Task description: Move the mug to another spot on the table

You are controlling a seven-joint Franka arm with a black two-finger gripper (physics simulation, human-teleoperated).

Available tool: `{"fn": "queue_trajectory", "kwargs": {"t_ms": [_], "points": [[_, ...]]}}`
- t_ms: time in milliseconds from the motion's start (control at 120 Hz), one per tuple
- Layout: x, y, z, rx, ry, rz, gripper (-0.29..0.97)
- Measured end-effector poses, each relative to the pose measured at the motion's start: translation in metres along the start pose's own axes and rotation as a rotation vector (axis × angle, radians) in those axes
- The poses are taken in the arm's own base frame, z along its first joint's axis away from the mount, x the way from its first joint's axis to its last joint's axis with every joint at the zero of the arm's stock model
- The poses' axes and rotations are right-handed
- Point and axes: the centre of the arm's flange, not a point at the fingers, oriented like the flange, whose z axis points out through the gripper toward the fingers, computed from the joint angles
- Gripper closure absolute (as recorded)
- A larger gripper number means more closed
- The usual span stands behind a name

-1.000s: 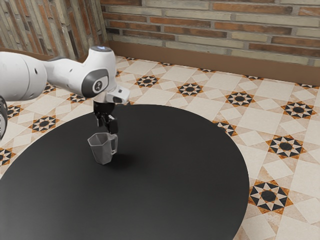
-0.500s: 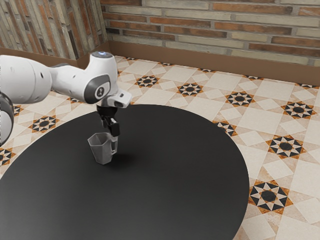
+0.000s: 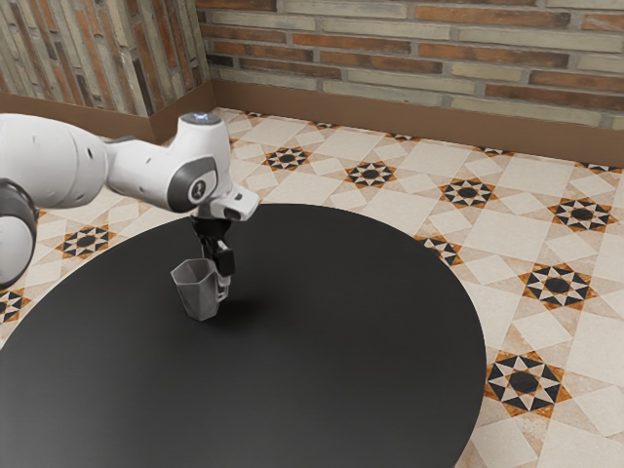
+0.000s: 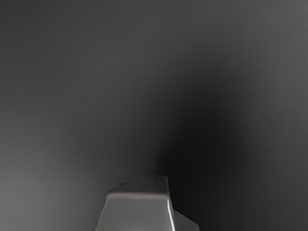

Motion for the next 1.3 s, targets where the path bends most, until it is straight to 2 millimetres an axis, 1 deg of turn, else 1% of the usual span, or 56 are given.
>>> {"fn": "queue_trajectory", "kwargs": {"t_ms": [508, 800, 867, 1175, 1300], "points": [[-0.002, -0.002, 0.019, -0.013, -0.015, 0.008, 0.0], [-0.003, -0.003, 0.022, -0.014, -0.017, 0.012, 0.0], [-0.003, -0.003, 0.023, -0.011, -0.02, 0.017, 0.03], [-0.005, -0.006, 0.024, -0.01, -0.022, 0.027, 0.27], [-0.004, -0.006, 0.024, -0.004, -0.021, 0.031, 0.32]]}}
